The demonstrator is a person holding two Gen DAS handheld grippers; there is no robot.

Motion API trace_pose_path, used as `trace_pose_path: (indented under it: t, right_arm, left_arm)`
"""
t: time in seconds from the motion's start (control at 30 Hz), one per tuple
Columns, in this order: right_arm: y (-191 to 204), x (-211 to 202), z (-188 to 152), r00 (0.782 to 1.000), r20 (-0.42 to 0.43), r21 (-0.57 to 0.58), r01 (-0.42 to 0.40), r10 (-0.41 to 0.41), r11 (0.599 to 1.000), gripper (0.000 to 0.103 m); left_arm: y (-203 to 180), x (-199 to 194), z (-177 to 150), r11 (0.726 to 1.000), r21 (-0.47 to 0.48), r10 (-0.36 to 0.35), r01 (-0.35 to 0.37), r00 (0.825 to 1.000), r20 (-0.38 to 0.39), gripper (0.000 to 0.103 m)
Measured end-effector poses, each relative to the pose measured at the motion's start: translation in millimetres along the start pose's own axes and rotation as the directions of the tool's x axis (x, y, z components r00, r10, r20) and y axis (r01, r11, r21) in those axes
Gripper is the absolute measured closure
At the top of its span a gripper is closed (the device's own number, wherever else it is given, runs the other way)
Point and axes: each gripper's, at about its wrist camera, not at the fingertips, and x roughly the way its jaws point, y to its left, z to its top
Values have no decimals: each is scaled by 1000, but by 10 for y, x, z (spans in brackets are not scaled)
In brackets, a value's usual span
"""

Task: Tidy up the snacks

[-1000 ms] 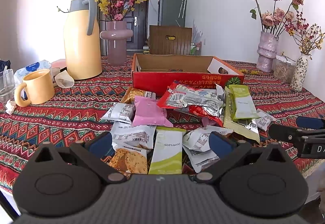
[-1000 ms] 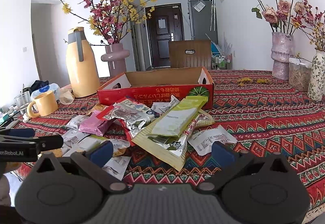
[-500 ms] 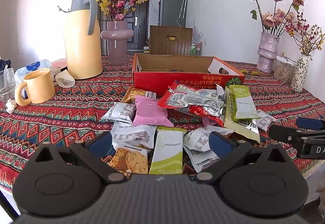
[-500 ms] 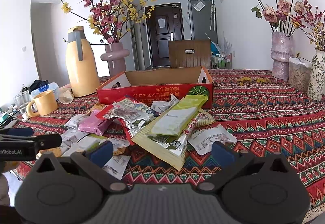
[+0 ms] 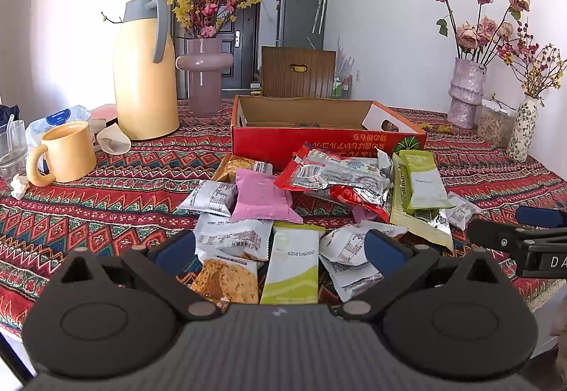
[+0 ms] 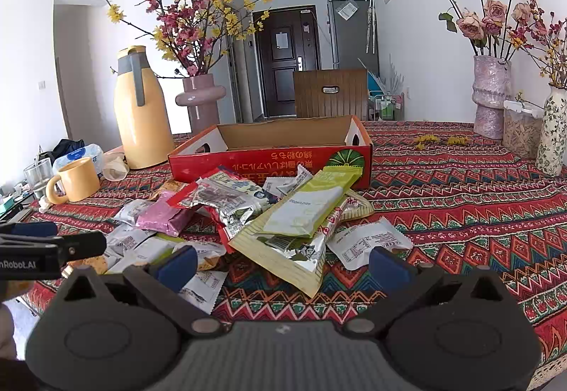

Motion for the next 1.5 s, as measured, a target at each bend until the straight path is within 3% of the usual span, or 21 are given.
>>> trace_pose_path:
  t: [1.5]
  right_arm:
    - [-59,22,-30,1000,-5,4,6,-6,1000,0]
  left_arm:
    - [15,-9,46,1000,-7,4,-4,1000,23,0]
